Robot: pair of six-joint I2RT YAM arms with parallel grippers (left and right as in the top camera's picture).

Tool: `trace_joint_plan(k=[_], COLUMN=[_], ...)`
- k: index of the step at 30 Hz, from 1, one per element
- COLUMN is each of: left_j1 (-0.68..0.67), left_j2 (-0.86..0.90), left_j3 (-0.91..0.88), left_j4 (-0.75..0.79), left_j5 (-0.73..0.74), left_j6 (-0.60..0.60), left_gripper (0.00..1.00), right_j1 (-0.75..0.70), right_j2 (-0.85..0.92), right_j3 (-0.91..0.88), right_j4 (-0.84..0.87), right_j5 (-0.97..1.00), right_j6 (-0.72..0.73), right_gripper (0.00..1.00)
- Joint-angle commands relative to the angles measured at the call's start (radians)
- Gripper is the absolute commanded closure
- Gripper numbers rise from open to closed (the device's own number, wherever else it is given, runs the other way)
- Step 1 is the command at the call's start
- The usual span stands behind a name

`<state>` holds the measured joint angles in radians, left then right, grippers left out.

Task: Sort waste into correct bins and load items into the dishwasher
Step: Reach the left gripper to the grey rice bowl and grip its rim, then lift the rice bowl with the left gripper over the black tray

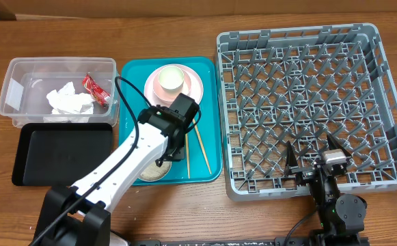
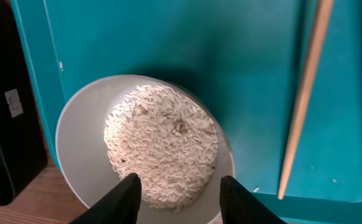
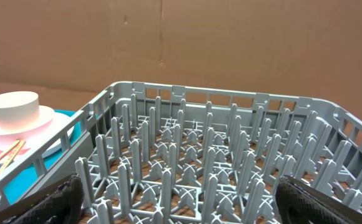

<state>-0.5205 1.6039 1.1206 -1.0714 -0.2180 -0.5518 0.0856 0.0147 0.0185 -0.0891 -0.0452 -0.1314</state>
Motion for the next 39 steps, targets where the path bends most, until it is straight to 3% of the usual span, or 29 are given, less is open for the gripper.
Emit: trace_joint_plan(k=[1, 9, 39], left_j1=[0.031, 0.098, 0.123], left_j2=[-0.002, -0.002, -0.004], left_j3=[-0.005, 0.004, 0.080], left_j4=[0.003, 0.003, -0.059], left_j5=[-0.011, 0.102, 0.169], left_j6=[0.005, 0.102, 0.172], left_gripper=[0.57, 0.57, 0.59], right_j1=[-0.003, -0.003, -0.003], right_j2=[-0.012, -0.012, -0.012], right_j3=[-0.011, -0.011, -0.011], right_j4=[0.008, 0.008, 0.008], right_j5=[-0.001, -0.001, -0.001], right_j6=[0.000, 0.000, 0.000], right_gripper=[0.00, 0.00, 0.00])
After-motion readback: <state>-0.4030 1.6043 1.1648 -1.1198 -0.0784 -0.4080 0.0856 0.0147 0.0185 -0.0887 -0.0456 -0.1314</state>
